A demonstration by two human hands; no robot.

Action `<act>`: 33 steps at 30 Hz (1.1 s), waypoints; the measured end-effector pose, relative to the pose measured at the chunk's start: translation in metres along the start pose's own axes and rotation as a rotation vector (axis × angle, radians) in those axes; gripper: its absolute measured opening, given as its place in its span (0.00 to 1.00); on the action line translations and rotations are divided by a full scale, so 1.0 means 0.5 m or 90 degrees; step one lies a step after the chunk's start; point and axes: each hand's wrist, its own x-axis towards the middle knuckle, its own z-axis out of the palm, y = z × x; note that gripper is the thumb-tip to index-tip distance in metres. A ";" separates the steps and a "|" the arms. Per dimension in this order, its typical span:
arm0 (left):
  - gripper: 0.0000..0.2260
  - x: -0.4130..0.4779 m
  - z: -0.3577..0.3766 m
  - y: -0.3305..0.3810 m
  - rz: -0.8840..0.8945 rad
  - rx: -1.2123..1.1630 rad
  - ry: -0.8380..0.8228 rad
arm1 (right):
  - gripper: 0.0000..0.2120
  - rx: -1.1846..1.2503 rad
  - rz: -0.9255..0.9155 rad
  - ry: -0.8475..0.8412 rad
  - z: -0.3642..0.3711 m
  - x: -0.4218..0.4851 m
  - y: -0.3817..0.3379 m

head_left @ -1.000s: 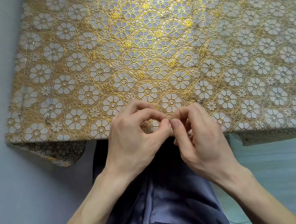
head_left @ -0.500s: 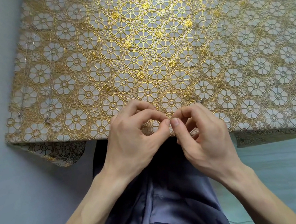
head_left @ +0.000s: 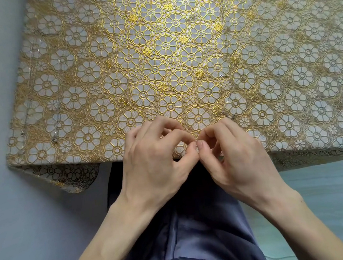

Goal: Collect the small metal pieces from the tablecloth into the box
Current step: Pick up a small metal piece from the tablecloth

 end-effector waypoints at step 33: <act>0.05 -0.003 0.006 -0.004 0.012 -0.023 0.018 | 0.07 0.124 0.077 -0.011 0.002 -0.002 0.003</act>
